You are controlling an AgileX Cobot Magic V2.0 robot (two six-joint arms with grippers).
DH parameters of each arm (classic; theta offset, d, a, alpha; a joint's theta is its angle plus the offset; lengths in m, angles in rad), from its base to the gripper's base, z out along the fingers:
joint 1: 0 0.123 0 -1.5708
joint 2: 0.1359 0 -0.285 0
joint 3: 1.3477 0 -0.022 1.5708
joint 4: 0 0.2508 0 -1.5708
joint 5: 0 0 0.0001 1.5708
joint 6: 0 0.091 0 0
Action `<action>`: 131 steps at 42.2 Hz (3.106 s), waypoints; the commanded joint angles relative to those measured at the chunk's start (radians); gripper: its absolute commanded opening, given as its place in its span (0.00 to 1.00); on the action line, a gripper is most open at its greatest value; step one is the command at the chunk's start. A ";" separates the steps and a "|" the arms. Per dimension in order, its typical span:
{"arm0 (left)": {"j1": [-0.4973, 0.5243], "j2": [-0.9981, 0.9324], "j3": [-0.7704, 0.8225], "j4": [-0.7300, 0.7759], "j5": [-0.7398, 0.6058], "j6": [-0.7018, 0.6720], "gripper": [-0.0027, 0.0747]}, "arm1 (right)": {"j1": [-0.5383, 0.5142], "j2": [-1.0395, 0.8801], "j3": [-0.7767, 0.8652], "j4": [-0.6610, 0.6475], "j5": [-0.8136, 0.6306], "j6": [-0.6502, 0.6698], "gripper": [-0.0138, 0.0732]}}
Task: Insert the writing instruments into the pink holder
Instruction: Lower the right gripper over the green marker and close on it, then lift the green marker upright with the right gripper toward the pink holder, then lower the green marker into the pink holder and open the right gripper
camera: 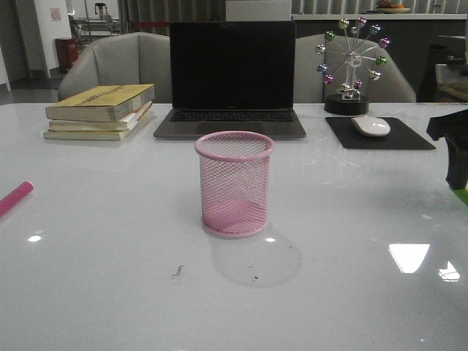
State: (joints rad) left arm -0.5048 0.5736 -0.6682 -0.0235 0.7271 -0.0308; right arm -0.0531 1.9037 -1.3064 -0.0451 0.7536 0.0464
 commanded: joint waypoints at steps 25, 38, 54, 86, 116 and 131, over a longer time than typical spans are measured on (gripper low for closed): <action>-0.008 0.010 -0.035 -0.009 -0.075 -0.002 0.86 | -0.030 0.134 -0.223 0.114 0.056 -0.134 0.76; -0.008 0.010 -0.035 -0.009 -0.075 -0.002 0.86 | -0.030 0.127 -0.223 0.114 0.066 -0.134 0.38; -0.008 0.010 -0.035 -0.009 -0.075 -0.002 0.86 | 0.038 -0.175 -0.052 0.160 -0.164 -0.134 0.38; -0.008 0.010 -0.035 -0.009 -0.075 -0.002 0.86 | 0.670 -0.407 0.342 0.255 -1.290 -0.134 0.38; -0.008 0.010 -0.035 -0.009 -0.075 -0.002 0.86 | 0.683 -0.226 0.343 0.254 -1.291 -0.134 0.71; -0.008 0.010 -0.035 -0.009 -0.075 -0.002 0.86 | 0.677 -0.641 0.343 0.250 -0.676 -0.248 0.71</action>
State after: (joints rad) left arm -0.5048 0.5736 -0.6682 -0.0235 0.7271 -0.0308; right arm 0.6274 1.3873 -0.9392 0.2171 -0.0481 -0.1625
